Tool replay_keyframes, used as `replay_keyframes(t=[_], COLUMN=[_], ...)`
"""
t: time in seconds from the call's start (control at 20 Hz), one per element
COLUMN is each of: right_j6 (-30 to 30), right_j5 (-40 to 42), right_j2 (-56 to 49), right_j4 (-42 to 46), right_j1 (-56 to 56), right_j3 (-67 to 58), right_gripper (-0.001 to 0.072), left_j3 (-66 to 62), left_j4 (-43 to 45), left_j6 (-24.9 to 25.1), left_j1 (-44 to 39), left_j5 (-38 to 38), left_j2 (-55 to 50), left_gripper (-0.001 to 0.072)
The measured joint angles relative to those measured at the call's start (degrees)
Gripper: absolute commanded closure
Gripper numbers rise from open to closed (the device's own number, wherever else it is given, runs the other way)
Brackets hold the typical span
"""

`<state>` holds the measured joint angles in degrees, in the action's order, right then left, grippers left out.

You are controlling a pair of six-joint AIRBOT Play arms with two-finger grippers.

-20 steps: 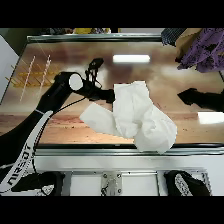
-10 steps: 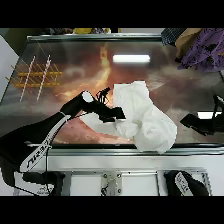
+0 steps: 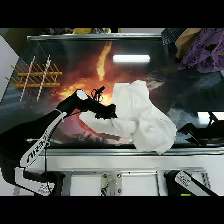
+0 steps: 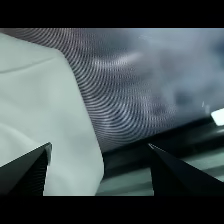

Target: Fold the clothes and pants, and hang the long-sleeved shirts on hangers.

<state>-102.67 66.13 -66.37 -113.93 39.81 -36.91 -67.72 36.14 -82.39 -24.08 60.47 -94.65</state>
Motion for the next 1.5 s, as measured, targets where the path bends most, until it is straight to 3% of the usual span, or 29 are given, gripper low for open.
replay_keyframes(t=[0.4,0.45,0.5,0.55,0.65,1.0,1.2,1.5], right_j6=[-0.8,-0.8,-0.8,-0.8,-0.8,-0.5,6.0,18.3], right_j5=[-5.3,-6.0,-6.9,-7.3,-7.6,-0.3,6.7,18.5], right_j2=[-5.3,-5.6,-5.8,-6.0,-5.8,9.5,23.5,34.3], right_j4=[-2.7,-3.0,-2.9,-3.0,-2.9,-3.3,-3.8,-4.5], right_j1=[-13.1,-14.9,-16.8,-18.6,-21.7,-25.9,-26.2,-26.3], right_j3=[0.1,0.1,0.1,0.2,0.0,-15.3,-27.8,-32.9], right_gripper=[0.0074,0.0243,0.0457,0.0589,0.0692,0.069,0.0691,0.0691], left_j3=[0.0,0.0,0.0,0.0,0.0,-6.4,-16.6,-24.3], left_j4=[0.0,0.0,0.0,0.1,0.4,0.4,2.4,18.5], left_j6=[0.2,0.2,0.4,0.4,0.6,0.9,0.9,-4.9], left_j1=[5.1,5.7,6.5,7.4,9.3,19.3,23.8,23.5], left_j5=[1.0,1.0,0.9,0.7,0.6,4.6,7.6,9.6], left_j2=[1.1,1.7,2.6,3.7,6.4,24.9,37.2,45.5], left_gripper=[0.068,0.068,0.068,0.068,0.068,0.068,0.068,0.068])
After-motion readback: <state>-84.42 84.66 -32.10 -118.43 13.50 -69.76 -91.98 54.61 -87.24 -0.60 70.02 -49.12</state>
